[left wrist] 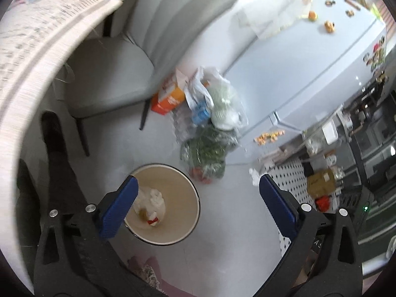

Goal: Collect trash
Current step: 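Return both tools to the table toward the clear plastic bottle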

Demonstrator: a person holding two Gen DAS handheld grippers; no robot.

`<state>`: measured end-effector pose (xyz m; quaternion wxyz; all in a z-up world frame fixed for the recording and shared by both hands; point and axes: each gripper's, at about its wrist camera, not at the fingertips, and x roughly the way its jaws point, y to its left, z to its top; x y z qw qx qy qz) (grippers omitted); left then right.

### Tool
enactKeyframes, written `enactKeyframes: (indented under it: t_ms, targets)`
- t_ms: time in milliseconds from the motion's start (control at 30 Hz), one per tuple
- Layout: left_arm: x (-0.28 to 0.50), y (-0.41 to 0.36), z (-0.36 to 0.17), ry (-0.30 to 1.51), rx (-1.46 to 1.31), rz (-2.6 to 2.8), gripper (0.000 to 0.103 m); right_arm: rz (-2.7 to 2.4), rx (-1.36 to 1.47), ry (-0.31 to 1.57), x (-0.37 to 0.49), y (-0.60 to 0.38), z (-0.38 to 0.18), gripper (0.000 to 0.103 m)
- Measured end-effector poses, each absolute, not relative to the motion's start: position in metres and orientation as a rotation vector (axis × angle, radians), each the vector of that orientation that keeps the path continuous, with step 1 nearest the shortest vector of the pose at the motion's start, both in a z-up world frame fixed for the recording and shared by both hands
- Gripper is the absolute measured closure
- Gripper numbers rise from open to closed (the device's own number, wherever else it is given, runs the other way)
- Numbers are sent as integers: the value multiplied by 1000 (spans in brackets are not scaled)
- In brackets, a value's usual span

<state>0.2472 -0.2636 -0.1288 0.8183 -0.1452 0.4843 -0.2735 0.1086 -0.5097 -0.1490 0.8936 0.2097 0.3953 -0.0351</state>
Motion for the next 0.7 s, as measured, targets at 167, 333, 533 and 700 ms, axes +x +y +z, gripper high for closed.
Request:
enactKeyframes:
  t_ms: [167, 333, 533, 700]
  targets:
    - [237, -221, -105, 975, -345, -539, 6, -23, 389, 792, 111, -477, -132, 33]
    - [220, -176, -83, 911, -357, -483, 6, 33, 343, 780, 111, -433, -114, 31]
    - [192, -115, -58, 839, -403, -414, 6, 85, 289, 762, 103, -384, -87, 31]
    - [168, -68, -38, 768, -420, -370, 6, 143, 241, 753, 100, -342, -70, 22]
